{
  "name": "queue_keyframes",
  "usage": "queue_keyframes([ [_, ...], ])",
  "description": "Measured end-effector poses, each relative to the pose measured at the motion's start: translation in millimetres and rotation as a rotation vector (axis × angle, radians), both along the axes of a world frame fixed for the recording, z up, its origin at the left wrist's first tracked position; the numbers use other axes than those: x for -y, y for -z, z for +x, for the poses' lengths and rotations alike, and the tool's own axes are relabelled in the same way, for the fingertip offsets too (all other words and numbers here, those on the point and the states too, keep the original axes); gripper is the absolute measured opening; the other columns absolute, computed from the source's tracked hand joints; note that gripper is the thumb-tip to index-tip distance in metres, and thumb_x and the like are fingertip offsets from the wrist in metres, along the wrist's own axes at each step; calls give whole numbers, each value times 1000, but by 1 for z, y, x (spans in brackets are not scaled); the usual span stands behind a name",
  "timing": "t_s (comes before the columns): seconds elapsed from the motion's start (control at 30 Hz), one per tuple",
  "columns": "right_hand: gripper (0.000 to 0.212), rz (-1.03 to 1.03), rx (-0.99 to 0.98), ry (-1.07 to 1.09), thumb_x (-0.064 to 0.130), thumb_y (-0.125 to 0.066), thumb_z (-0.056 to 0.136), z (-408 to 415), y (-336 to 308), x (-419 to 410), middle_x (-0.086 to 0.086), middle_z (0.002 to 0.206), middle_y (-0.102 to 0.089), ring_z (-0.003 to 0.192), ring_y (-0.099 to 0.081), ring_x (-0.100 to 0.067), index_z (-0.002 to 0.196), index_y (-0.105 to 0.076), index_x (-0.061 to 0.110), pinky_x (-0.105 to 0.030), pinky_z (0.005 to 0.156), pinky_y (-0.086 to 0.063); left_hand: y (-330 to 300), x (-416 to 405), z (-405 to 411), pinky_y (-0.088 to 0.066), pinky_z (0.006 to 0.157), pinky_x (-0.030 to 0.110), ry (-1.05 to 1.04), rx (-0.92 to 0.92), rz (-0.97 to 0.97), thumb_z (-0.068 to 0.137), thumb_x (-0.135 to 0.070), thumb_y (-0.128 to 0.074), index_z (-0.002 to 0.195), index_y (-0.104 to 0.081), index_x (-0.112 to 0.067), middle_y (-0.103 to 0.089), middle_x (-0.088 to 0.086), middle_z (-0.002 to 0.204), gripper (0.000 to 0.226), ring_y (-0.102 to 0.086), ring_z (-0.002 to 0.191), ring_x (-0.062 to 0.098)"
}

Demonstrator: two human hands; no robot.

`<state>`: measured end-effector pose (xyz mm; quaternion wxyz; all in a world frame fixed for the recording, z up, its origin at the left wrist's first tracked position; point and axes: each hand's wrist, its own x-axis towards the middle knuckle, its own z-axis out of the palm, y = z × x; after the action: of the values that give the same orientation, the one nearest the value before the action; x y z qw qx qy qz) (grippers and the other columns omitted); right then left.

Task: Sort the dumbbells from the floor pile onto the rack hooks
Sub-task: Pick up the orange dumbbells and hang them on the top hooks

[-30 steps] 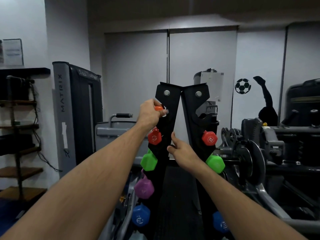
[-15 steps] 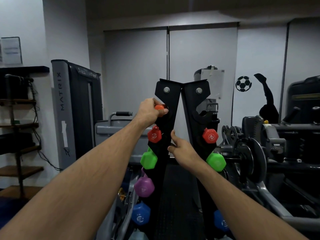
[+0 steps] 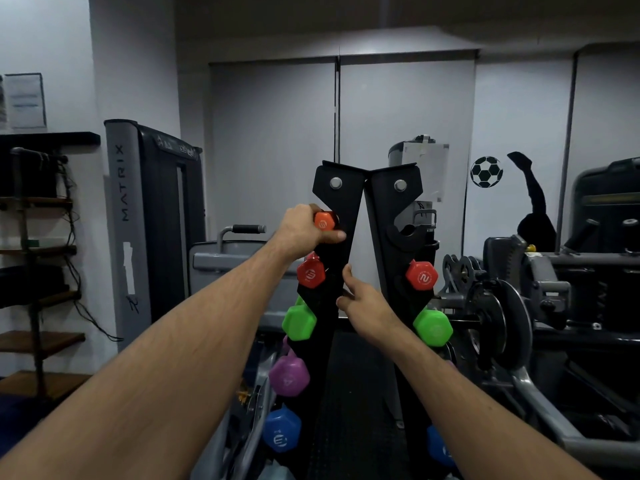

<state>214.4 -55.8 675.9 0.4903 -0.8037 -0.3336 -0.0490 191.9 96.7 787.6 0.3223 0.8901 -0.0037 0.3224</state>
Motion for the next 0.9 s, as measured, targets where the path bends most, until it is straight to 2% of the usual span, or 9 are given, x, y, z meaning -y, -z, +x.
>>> queue_keyframes([
  [0.13,72,-12,7,13,11,-48,106,0,0,0,-6,157,-47,125,-54,-13,165,-11,25,-27,103,-43,-3,-1,1,-51,98,36,-66,-28,97,83,-22,-82,133,-56,-12,-63,7,125,57,-60,113,22],
  [0.3,72,-33,7,26,11,-49,105,1,0,1,-6,162,-43,140,-49,-23,165,-12,24,-29,109,-41,-8,4,0,-51,102,40,-121,-40,293,86,-14,-79,136,-55,-11,-62,11,131,56,-60,120,28],
  [0.43,72,-39,3,31,10,-48,106,-2,1,1,-6,156,-49,134,-56,-23,166,-10,25,-27,100,-46,-5,0,2,-51,99,36,-101,-12,189,85,-23,-81,135,-55,-12,-62,7,127,57,-60,117,24],
  [0.57,74,-30,-18,39,10,-48,106,-2,1,0,-10,149,-56,131,-59,-28,165,-9,27,-42,107,-50,-4,0,3,-50,99,35,-77,-15,140,84,-22,-81,136,-55,-10,-62,8,128,59,-60,118,24],
  [0.73,74,-38,-32,36,9,-48,105,-6,0,2,-11,149,-55,132,-59,-28,165,-8,26,-44,107,-51,-3,-1,3,-49,100,36,-66,-29,129,85,-20,-80,139,-53,-10,-61,9,132,61,-59,121,25],
  [0.9,76,-29,-41,34,7,-48,105,-9,0,1,-12,151,-53,132,-59,-32,165,-7,26,-49,108,-52,1,-5,4,-49,95,33,-16,-16,42,84,-21,-82,138,-53,-12,-62,7,127,62,-58,109,19],
])
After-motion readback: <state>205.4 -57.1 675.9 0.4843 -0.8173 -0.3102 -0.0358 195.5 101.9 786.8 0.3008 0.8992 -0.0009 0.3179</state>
